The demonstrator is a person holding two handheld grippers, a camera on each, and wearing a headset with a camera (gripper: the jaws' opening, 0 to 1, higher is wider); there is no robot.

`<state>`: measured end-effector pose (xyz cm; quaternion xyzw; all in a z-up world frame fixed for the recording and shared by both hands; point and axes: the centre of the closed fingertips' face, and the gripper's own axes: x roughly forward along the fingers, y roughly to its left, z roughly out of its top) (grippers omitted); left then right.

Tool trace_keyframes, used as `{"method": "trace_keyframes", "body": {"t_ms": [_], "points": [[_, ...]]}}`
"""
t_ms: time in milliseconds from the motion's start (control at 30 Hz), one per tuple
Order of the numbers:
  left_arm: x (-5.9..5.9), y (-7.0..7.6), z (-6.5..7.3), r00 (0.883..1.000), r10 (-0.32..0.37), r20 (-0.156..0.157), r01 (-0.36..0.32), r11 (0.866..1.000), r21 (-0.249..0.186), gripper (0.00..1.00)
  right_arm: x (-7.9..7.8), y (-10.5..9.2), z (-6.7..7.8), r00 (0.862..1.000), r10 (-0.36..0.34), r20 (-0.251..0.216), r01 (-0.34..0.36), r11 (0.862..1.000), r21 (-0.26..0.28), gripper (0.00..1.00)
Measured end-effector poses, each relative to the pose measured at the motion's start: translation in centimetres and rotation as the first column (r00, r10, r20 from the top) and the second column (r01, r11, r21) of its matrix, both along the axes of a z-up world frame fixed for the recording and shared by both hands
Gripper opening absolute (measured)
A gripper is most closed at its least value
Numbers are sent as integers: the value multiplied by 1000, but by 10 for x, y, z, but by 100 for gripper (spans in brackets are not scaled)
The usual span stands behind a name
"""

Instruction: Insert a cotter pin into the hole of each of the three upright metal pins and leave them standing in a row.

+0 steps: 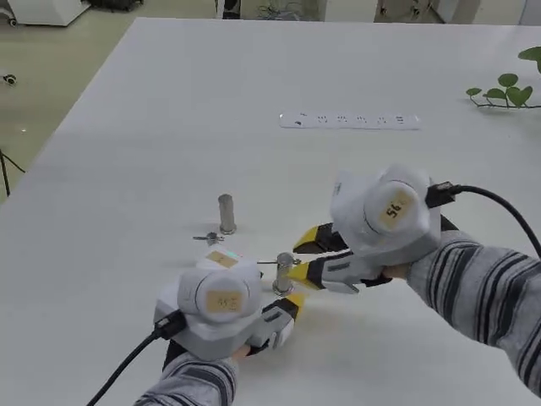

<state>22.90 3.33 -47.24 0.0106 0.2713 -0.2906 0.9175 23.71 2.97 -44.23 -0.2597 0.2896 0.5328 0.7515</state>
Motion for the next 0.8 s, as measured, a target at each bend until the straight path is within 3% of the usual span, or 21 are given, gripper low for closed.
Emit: {"method": "trace_keyframes", "body": {"t_ms": [233, 500, 633, 800], "points": [[-5, 2, 12, 1000, -9, 13, 9, 999, -33, 45, 1, 7, -10, 997, -25, -68, 28, 999, 40, 15], [-11, 10, 26, 1000, -3, 31, 5, 998, -55, 53, 4, 11, -13, 998, -14, -54, 16, 999, 42, 9], [-17, 16, 33, 999, -4, 32, 5, 998, -60, 57, 4, 11, -12, 997, -14, -77, 18, 999, 50, 9], [-22, 22, 46, 997, -18, 76, 21, 999, -38, 62, 4, 11, -11, 997, -2, -76, 4, 999, 34, 8]]}}
